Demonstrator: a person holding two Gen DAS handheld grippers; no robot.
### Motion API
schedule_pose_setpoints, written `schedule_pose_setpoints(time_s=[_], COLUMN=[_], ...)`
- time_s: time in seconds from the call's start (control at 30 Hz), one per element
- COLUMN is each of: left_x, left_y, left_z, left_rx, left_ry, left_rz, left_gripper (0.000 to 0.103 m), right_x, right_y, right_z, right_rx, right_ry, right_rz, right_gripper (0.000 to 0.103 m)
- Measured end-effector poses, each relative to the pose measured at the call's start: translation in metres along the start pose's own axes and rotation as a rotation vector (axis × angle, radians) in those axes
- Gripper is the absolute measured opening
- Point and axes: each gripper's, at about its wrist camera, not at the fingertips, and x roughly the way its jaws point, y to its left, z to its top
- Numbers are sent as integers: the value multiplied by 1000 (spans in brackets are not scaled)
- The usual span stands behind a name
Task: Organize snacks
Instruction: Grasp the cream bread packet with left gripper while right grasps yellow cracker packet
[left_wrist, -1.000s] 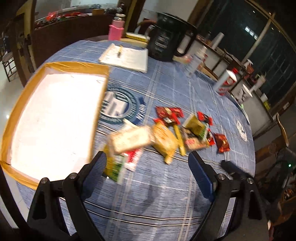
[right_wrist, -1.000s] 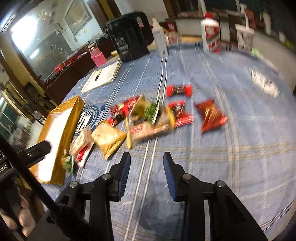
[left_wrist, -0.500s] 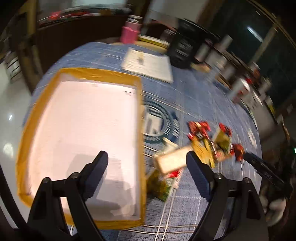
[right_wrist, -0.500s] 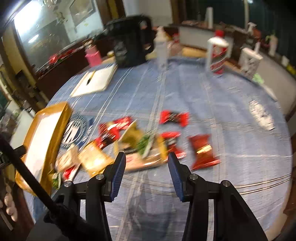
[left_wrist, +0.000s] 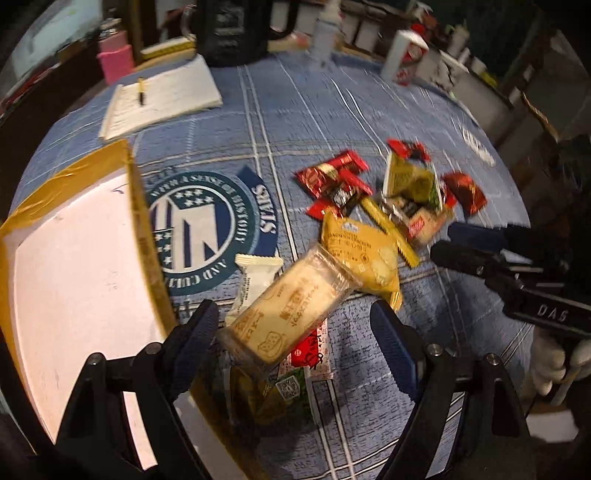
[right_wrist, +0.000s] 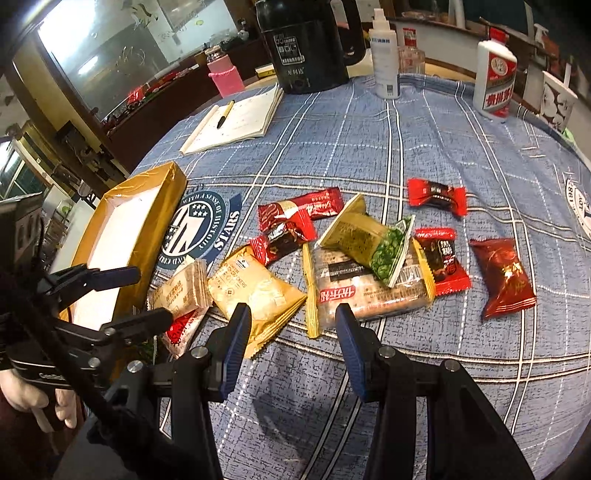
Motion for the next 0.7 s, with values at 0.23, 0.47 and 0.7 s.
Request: schedule_pose_setpoints(time_s=[0.23, 0.47, 0.7], left_x=[23, 23, -1], left_y=[-2, 9, 26], left_z=[1, 0, 0], left_rx=[42, -39, -168], left_ry=[85, 69, -10], left_rz=[2, -12, -37], left_gripper=[37, 36, 22], right_x=[7, 15, 39], right_y=[-9, 14, 37], right_z=[-1, 5, 13], right_rx=[38, -100, -258], right_ry=[15, 28, 58], right_rz=[31, 52, 33], right_gripper=[47, 47, 53])
